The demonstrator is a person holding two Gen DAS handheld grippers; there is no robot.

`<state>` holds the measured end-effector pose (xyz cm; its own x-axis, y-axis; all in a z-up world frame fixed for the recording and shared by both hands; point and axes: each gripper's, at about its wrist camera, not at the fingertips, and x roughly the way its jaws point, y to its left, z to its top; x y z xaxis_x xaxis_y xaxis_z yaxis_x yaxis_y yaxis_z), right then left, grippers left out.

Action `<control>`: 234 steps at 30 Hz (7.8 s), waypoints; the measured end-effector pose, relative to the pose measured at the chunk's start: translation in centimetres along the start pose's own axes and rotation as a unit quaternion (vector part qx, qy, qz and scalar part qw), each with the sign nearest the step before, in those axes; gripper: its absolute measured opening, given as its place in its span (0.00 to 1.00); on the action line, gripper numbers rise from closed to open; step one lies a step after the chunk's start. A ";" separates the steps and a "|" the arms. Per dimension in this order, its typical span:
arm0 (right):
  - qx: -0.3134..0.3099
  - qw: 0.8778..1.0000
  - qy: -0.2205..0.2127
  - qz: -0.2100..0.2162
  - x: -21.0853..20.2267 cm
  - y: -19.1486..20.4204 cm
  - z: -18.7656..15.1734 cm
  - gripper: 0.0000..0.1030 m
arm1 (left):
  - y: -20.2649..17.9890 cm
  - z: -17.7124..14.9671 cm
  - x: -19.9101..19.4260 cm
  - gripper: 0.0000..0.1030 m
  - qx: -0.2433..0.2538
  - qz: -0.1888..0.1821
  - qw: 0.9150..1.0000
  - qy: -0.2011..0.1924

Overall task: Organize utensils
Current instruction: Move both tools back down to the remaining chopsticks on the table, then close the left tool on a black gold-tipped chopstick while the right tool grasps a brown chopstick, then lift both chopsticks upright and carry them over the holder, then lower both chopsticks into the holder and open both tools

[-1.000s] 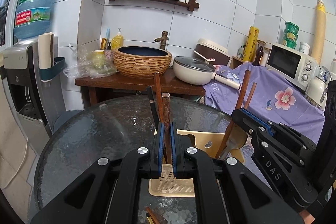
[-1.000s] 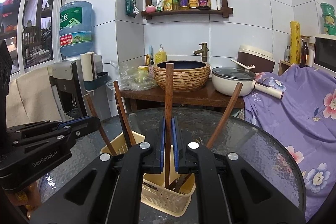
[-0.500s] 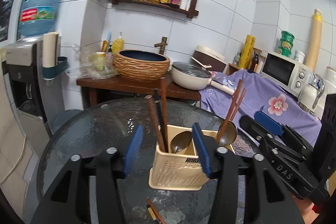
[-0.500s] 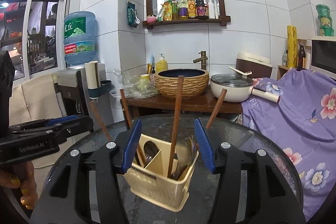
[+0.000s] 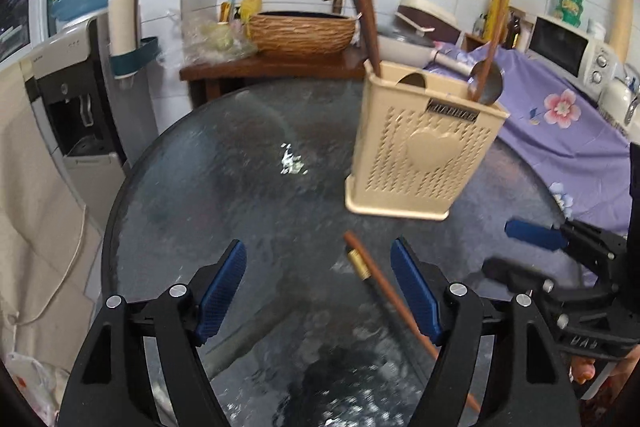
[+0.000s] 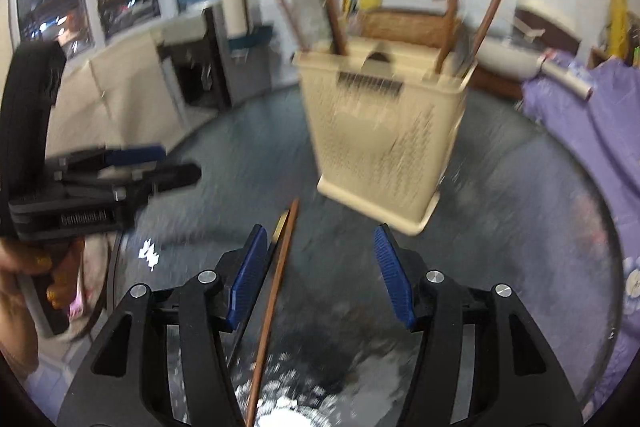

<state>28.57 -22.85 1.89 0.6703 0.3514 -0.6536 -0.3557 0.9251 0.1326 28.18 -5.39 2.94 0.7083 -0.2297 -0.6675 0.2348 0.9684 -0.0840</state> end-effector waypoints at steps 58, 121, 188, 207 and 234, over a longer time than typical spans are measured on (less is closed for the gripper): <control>-0.026 0.985 0.165 -0.046 8.1 -2.9 -1.6 0.32 | -4.4 -1.4 9.9 0.26 0.050 -0.017 0.988 0.145; 0.037 0.999 -0.004 0.032 0.1 -1.2 2.2 0.07 | -4.1 2.1 -1.2 0.06 0.026 -0.074 0.997 0.013; 0.036 0.936 -0.326 -0.126 -8.2 -2.4 22.5 0.07 | -5.6 22.2 -7.5 0.06 -0.037 -0.046 0.977 -0.205; 0.039 0.954 -0.269 -0.125 -1.9 -3.3 16.1 0.07 | -4.9 16.2 0.0 0.06 -0.023 -0.043 0.989 -0.143; 0.023 0.952 -0.276 -0.131 -5.5 -3.4 12.8 0.57 | -4.0 12.7 -2.3 0.55 -0.006 -0.036 0.986 -0.161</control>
<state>34.46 -26.05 14.60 0.9767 0.1180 -0.1796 -0.1088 0.9922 0.0603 34.08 -9.95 14.17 0.8647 -0.3157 -0.3906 0.2860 0.9488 -0.1338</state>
